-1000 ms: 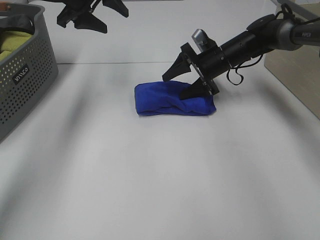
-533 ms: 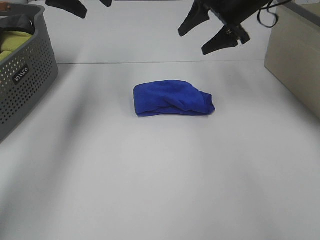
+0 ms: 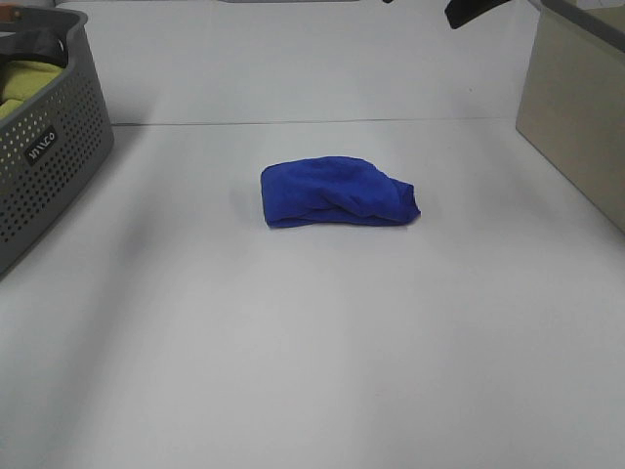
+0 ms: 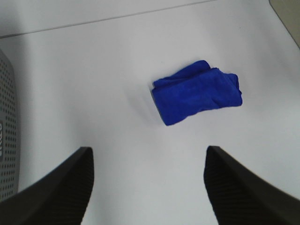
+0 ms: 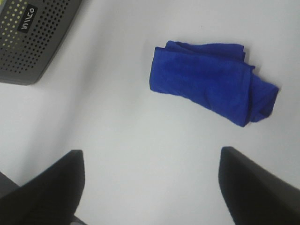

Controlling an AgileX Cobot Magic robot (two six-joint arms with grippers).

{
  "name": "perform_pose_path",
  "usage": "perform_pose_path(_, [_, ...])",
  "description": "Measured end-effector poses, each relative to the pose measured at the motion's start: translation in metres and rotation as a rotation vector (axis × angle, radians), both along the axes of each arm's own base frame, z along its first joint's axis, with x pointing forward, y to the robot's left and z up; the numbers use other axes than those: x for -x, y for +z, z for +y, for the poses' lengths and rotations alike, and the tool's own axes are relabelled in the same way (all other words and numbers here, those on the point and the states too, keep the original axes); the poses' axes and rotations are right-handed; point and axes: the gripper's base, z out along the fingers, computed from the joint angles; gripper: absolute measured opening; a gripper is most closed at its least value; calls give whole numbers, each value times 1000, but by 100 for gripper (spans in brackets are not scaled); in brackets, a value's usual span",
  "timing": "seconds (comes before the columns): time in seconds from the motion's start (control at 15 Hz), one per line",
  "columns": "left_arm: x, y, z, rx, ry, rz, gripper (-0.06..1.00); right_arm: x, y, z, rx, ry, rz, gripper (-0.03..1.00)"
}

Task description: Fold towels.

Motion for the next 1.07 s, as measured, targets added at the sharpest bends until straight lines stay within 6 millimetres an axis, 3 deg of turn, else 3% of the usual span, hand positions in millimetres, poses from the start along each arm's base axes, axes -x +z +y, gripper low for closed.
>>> perform_pose_path(0.2, [69, 3, 13, -6, 1, 20, 64, 54, 15, -16, 38, -9, -10, 75])
perform_pose_path(0.47, [166, -2, 33, -22, 6, -22, 64, 135, 2, -44, 133, -18, 13, 75])
perform_pose_path(0.8, [277, -39, 55, -10, 0, -135, 64, 239, -47, -76, 197, -26, 24, 75])
perform_pose_path(0.93, [315, -64, 63, -37, -35, -222, 64, 277, -65, -88, 192, -48, -74, 75])
perform_pose_path(1.07, [331, -83, 66, -64, -66, -260, 64, 300, -77, -98, 206, -70, -174, 75])
